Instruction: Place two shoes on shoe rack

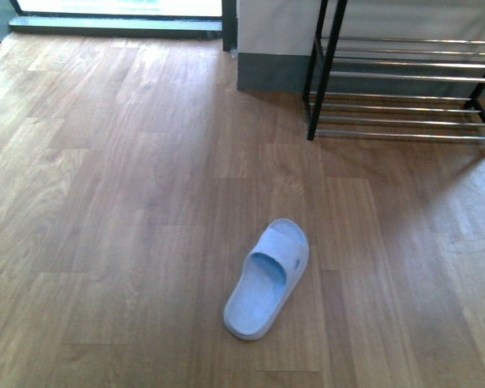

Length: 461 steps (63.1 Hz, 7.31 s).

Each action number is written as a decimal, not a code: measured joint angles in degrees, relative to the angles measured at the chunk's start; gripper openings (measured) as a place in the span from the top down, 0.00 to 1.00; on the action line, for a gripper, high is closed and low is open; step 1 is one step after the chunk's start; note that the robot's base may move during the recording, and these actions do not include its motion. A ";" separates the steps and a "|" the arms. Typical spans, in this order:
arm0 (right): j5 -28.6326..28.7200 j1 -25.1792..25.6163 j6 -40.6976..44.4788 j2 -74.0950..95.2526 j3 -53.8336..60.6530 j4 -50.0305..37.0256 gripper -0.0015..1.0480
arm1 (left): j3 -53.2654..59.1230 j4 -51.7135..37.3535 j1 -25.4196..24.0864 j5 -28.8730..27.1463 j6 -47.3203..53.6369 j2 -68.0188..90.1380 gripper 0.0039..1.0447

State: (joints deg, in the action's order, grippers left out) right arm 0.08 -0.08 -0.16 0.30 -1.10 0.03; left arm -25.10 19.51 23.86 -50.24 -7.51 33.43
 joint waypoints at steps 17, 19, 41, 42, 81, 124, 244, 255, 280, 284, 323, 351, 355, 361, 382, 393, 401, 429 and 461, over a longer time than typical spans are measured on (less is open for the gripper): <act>0.33 0.11 0.00 -0.04 0.00 0.04 0.09 | 0.00 0.00 -0.02 -0.11 0.02 0.00 0.99; 0.33 0.11 0.00 -0.04 0.00 0.04 0.09 | 0.00 0.00 0.00 -0.07 0.02 0.00 0.99; -10.19 -9.99 14.51 66.10 -1.66 -50.53 0.09 | 0.00 0.00 0.00 0.11 0.04 0.00 0.99; -11.13 -10.40 14.86 72.19 -2.71 -54.71 0.09 | 0.00 0.00 0.00 0.09 0.04 0.00 0.99; -12.92 -18.45 9.99 149.46 -39.10 -60.00 0.09 | 0.00 0.00 0.00 0.11 0.04 0.00 0.99; -17.25 -11.63 9.05 167.95 -63.41 -55.63 0.09 | 0.00 0.00 0.00 0.11 0.04 0.00 0.99; 8.09 1.77 30.58 25.46 -12.94 -9.16 0.99 | 0.00 0.00 0.00 0.11 0.04 0.00 0.99; 8.37 1.77 30.56 25.33 -12.68 -8.96 0.99 | 0.00 0.00 0.00 0.00 0.04 -0.07 0.99; 8.09 1.77 30.38 25.20 -12.52 -8.87 0.99 | 0.02 0.02 0.09 0.07 0.15 0.02 0.99; 8.15 1.77 30.29 25.20 -12.52 -8.90 0.99 | 0.02 0.02 0.09 0.13 0.15 0.02 0.99; 7.93 1.75 30.14 25.20 -12.52 -8.90 0.99 | 0.04 0.02 0.09 0.24 0.15 0.02 0.99; 8.28 1.75 30.14 25.24 -12.52 -8.90 0.99 | 0.04 0.02 0.09 0.13 0.15 -0.04 0.99; 7.65 1.75 30.14 25.31 -12.50 -8.90 0.99 | 0.02 0.02 0.09 0.31 0.17 0.11 0.99; 7.65 1.81 30.14 25.38 -12.48 -8.87 0.99 | 0.15 0.02 0.15 0.55 0.17 0.26 0.99; 8.11 1.81 30.14 25.33 -12.39 -8.85 0.99 | 0.24 0.02 0.13 0.31 0.17 0.26 0.99; 8.09 1.84 30.12 25.33 -12.39 -8.85 0.99 | 0.24 0.02 0.13 0.31 0.17 0.26 0.99; 8.09 1.84 30.14 25.33 -12.41 -8.85 0.99 | 0.24 0.02 0.13 0.26 0.17 0.24 0.99; 8.24 1.84 29.97 25.20 -12.44 -8.85 0.99 | 0.17 0.02 0.11 0.11 0.17 0.11 0.99; 8.11 1.84 29.97 25.46 -12.44 -8.85 0.99 | 0.17 0.02 0.11 0.20 0.17 0.24 0.99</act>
State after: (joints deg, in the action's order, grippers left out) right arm 8.19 1.76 29.80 25.76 -13.54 -8.82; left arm -24.93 19.53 23.97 -50.04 -7.33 33.67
